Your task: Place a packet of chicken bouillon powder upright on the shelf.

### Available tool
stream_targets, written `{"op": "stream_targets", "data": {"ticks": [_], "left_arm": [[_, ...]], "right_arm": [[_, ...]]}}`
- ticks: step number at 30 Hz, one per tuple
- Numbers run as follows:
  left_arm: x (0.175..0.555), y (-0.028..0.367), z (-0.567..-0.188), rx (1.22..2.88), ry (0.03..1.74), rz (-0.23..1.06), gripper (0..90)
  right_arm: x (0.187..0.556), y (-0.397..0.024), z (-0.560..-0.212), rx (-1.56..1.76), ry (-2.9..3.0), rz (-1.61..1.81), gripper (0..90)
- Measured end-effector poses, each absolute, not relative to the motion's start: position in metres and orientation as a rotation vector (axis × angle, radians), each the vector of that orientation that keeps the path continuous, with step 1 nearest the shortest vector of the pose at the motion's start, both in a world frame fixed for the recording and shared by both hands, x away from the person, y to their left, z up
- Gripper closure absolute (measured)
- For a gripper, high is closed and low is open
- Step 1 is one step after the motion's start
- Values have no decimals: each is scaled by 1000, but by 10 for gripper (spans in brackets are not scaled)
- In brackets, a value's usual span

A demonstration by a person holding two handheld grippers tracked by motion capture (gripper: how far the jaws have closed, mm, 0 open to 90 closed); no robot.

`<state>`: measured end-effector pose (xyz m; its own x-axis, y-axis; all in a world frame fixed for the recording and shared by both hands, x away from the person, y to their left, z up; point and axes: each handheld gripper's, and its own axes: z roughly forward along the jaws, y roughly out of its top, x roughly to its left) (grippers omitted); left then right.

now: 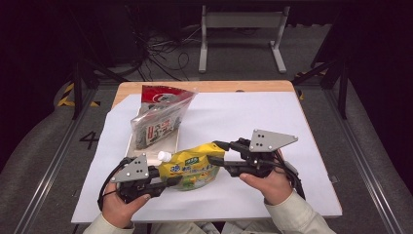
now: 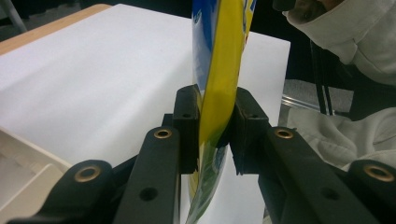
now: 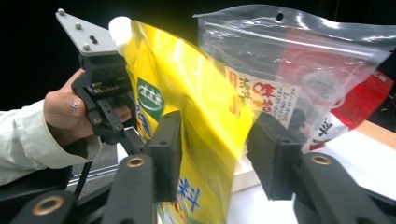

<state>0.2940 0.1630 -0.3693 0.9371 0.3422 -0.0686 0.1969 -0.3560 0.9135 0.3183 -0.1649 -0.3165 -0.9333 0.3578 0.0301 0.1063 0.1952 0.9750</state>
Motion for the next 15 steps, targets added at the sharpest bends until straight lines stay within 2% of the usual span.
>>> {"op": "stream_targets", "data": {"ticks": [15], "left_arm": [[298,185,-361,1959,399,186,749]], "right_arm": [[319,-186,-313,498,2260,1747,453]]}}
